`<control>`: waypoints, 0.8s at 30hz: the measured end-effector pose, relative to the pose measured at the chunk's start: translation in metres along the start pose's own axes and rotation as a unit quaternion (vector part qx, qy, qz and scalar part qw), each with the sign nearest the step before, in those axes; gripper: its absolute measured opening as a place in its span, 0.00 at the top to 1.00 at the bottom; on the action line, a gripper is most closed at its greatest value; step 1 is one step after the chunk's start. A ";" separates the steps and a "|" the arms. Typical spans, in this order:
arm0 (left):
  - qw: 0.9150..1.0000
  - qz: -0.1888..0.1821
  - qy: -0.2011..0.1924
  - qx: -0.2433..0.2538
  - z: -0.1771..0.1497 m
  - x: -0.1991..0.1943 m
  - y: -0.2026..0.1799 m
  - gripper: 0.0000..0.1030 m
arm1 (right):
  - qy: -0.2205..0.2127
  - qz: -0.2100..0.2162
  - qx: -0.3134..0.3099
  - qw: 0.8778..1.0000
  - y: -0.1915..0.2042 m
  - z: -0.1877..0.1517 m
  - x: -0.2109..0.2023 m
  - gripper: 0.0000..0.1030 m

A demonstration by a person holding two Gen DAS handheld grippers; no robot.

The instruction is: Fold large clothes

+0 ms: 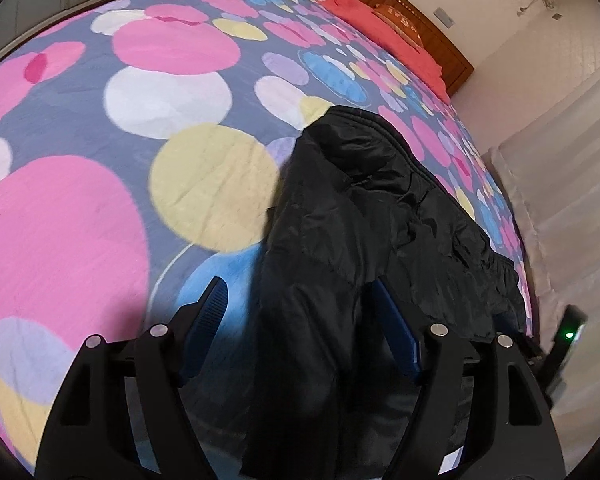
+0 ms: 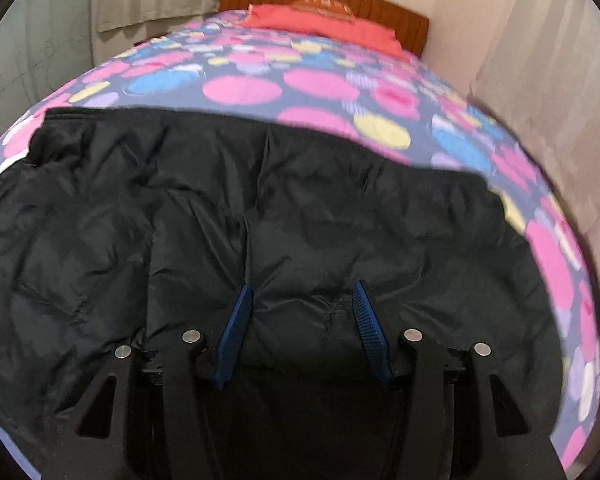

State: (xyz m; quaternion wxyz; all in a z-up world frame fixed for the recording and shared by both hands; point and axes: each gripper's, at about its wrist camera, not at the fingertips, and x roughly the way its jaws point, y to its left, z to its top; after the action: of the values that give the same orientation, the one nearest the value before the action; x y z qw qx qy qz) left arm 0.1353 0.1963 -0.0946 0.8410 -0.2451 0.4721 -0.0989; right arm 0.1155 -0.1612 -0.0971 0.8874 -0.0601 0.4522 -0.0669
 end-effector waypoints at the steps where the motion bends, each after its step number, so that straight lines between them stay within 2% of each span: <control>1: 1.000 -0.005 0.005 0.002 0.003 0.004 -0.001 0.23 | 0.001 0.001 0.003 1.000 0.000 -0.001 0.002 0.49; 10: 0.996 -0.047 0.073 -0.001 0.012 0.048 -0.001 0.22 | -0.002 0.009 0.013 1.000 0.001 -0.008 0.008 0.49; 14: 0.994 -0.069 0.081 -0.002 0.017 0.057 0.004 0.19 | -0.005 0.013 0.016 1.000 -0.001 -0.007 0.010 0.48; 17: 0.992 -0.086 0.094 0.004 0.018 0.064 0.000 0.21 | -0.009 0.014 0.017 1.000 -0.002 -0.009 0.011 0.48; 21: 0.984 -0.128 0.124 -0.008 0.015 0.073 -0.006 0.22 | -0.013 0.017 0.020 1.000 -0.003 -0.011 0.011 0.48; 24: 0.984 -0.119 0.133 0.013 0.013 0.076 -0.011 0.23 | -0.013 0.017 0.020 1.000 -0.003 -0.011 0.011 0.48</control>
State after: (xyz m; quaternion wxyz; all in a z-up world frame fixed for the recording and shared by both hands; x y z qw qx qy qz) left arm 0.1872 0.1603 -0.1399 0.7561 -0.2733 0.5459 -0.2360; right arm 0.1128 -0.1666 -0.1115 0.8951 -0.0358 0.4403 -0.0603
